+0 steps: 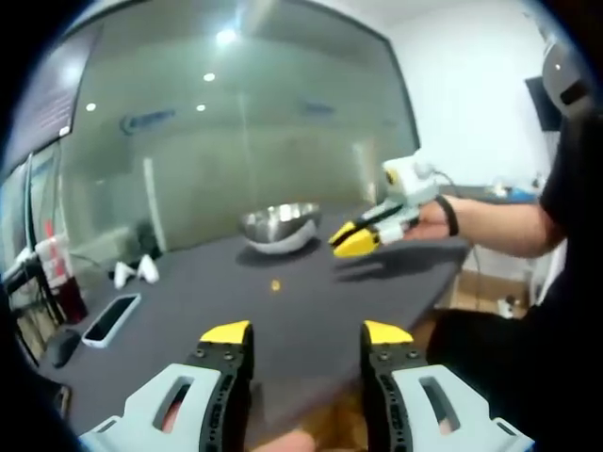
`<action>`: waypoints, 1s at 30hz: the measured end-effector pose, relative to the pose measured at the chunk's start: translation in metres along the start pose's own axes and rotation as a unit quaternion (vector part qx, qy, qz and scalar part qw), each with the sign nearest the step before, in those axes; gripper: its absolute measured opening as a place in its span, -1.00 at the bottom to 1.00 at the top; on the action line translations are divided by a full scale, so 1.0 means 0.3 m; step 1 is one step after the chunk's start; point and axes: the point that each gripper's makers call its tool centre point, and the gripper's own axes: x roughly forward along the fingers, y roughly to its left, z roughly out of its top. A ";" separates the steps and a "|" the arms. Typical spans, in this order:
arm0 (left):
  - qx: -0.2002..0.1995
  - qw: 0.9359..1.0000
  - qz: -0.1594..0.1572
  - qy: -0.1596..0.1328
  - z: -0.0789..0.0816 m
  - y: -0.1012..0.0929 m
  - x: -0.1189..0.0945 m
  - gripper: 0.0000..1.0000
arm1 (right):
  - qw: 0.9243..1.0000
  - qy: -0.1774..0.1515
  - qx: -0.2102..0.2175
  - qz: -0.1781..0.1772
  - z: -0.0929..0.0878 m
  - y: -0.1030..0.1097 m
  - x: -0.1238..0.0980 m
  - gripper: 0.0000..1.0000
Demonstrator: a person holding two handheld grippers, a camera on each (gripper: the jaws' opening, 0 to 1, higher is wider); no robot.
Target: Pick up the QQ candy scattered on the table and place it into the stainless steel bowl on the table
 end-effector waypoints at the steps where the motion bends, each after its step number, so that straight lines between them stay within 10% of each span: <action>1: -0.001 1.000 0.001 0.000 -0.001 0.003 -0.002 -0.07 | 1.000 0.002 0.001 0.005 0.001 0.006 0.016 -0.59; 15: -0.009 1.000 0.008 0.001 -0.018 0.022 -0.005 -0.07 | 0.999 0.028 0.030 0.035 -0.014 0.028 0.285 -0.60; 30: -0.014 1.000 0.017 0.002 -0.026 0.040 -0.022 -0.07 | 0.998 0.048 0.018 0.037 -0.041 0.044 0.334 -0.77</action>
